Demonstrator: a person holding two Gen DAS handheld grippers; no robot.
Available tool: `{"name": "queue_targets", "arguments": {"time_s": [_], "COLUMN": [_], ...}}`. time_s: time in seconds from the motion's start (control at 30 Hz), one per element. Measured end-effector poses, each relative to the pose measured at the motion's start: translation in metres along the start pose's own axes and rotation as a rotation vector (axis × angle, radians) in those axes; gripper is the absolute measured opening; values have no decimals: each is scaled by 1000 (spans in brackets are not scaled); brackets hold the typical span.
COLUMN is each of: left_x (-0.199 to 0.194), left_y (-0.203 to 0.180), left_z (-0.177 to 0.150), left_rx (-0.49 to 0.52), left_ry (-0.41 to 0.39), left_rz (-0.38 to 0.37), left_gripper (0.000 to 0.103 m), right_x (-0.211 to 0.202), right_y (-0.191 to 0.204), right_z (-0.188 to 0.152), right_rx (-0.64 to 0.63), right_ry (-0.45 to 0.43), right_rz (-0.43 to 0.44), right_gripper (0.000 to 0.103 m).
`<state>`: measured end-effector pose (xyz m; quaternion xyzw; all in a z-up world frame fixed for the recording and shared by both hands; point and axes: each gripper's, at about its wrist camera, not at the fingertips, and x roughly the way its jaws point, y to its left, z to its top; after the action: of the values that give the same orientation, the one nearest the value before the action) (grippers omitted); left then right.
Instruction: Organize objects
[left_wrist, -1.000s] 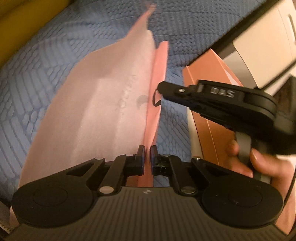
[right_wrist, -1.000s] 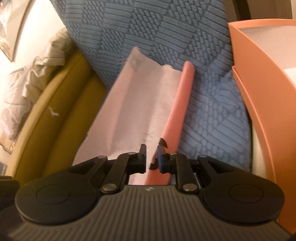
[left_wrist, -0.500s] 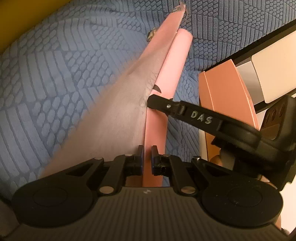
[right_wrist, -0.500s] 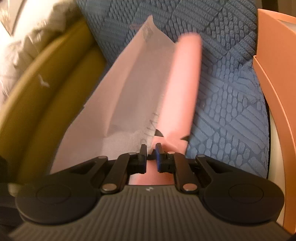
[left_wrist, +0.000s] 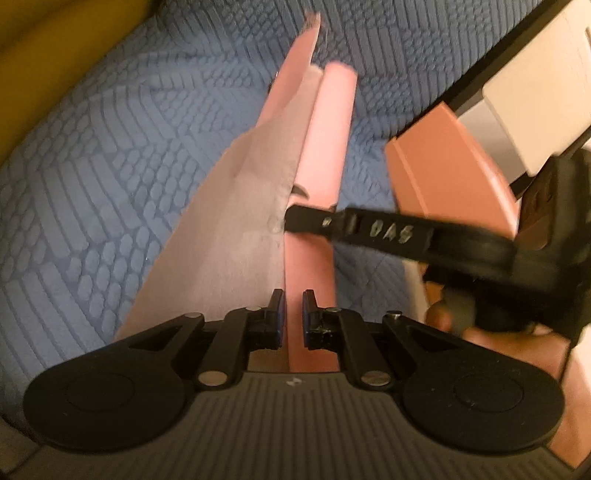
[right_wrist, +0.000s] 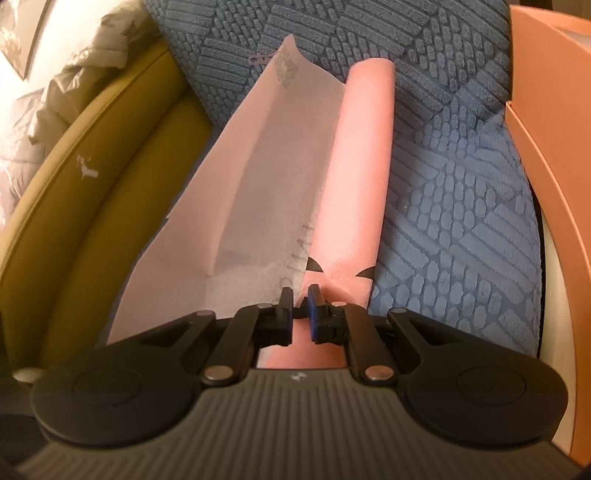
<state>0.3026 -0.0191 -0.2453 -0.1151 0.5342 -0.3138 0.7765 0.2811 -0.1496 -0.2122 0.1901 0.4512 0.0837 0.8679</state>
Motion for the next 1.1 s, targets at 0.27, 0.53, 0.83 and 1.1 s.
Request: {"name": "queue_targets", "arguments": {"time_s": [0.27,0.53,0.83,1.1], "left_x": [0,0,2,3], "left_y": [3,6,12,11], "left_z": [0,-1,-1,0], "left_rx": [19,-6,-46,-61], "left_ry": [4,12,13,12], "left_rz": [-1,-5,-28,-35], "left_gripper": [9,9,9,9], "right_x": [-6,-29,-5,-6], "right_y": [-9,-43,-51,-58], "right_z": [-1,7,11,9], "right_rx": [27,113,248,252], "right_ry": [-24,-118,-47,-18], "right_rz": [-12,-56,131,154], "right_gripper": [13,47,46,15]}}
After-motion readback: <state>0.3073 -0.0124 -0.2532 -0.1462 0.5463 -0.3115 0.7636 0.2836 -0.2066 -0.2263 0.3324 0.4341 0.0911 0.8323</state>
